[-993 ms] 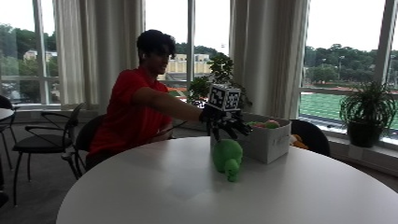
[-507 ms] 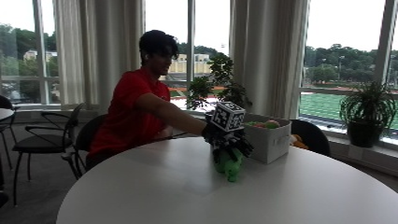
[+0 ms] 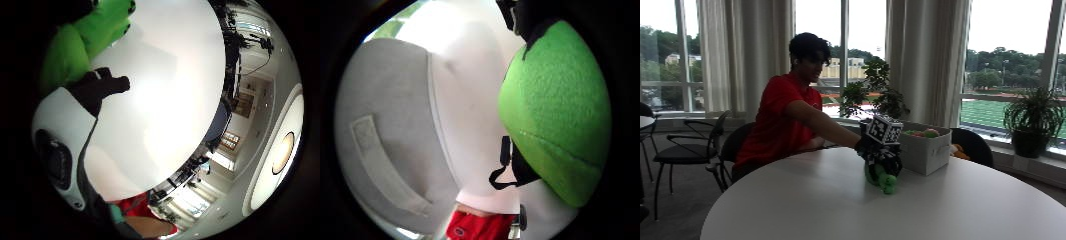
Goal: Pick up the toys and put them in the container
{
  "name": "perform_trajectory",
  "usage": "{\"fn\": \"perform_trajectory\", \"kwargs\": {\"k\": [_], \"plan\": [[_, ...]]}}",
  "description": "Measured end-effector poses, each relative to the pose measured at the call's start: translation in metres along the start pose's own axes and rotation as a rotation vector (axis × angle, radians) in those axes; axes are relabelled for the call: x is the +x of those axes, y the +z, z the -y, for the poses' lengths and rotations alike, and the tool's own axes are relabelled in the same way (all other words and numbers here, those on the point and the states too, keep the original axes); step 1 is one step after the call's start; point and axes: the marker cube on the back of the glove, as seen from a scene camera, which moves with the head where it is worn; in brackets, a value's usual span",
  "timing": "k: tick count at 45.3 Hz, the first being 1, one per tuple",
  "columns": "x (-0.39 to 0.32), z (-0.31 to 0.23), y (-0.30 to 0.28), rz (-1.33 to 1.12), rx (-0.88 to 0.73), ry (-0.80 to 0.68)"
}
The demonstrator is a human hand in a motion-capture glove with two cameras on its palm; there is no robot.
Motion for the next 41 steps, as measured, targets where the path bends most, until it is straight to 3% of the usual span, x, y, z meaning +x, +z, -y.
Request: {"fn": "perform_trajectory", "kwargs": {"k": [15, 26, 41], "plan": [[0.002, 0.004, -0.006, 0.065, 0.149, 0.015], [0.012, -0.011, -0.024, 0.042, 0.166, -0.002], [0.02, -0.046, -0.125, 0.066, 0.296, -0.009]]}}
